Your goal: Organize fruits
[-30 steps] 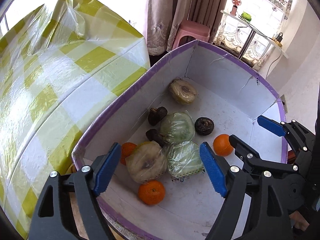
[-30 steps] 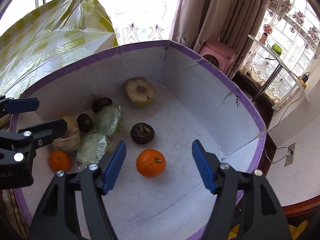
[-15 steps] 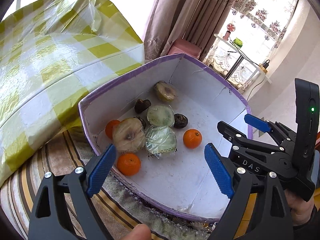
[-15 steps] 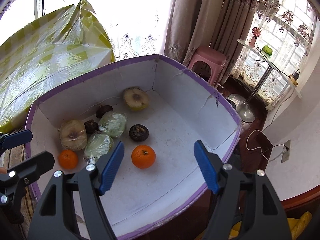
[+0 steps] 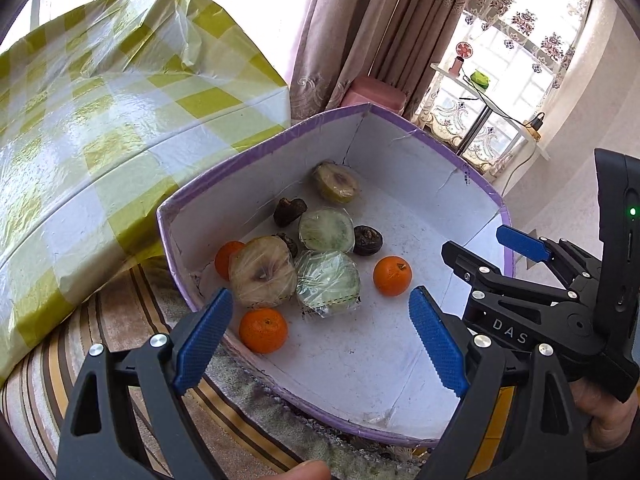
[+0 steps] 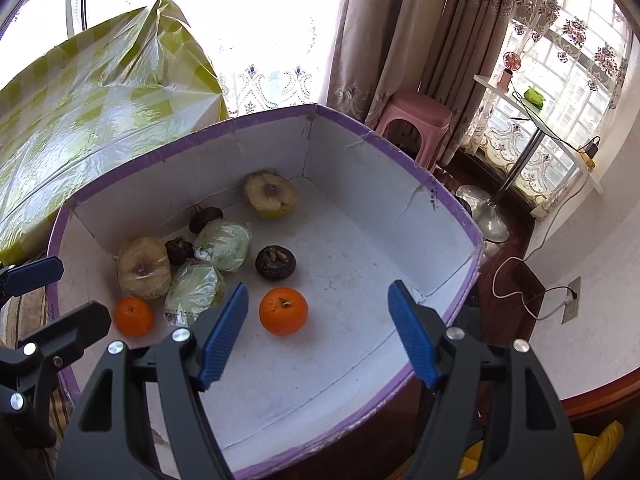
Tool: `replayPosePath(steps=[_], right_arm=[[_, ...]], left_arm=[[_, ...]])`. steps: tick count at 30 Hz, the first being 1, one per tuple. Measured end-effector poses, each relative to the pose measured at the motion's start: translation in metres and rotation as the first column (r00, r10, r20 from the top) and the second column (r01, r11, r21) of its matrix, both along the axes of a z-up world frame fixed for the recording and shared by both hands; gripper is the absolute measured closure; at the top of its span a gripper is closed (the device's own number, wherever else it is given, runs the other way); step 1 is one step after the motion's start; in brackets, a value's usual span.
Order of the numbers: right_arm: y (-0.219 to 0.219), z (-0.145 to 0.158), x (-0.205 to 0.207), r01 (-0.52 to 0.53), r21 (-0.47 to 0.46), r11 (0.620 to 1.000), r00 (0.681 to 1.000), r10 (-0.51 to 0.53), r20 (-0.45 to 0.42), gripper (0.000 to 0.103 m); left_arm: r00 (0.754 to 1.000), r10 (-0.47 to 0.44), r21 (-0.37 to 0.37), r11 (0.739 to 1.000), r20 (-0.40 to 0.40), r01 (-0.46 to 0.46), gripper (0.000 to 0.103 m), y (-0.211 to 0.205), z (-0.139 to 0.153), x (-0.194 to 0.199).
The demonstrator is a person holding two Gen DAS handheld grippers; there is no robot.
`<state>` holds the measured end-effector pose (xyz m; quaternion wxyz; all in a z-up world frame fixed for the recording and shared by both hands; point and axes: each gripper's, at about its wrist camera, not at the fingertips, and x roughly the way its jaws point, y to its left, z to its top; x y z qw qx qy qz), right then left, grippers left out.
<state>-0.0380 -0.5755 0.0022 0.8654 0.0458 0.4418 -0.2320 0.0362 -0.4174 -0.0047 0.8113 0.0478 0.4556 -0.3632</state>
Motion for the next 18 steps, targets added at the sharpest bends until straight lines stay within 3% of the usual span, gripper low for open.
replayPosePath(steps=[18], right_arm=[[-0.0007, -0.0013, 0.0012, -0.001, 0.002, 1.0, 1.0, 0.001, 0.0, 0.031]], left_arm=[[1.0, 0.0, -0.001, 1.0, -0.002, 0.0, 0.016, 0.0004, 0.0, 0.0006]])
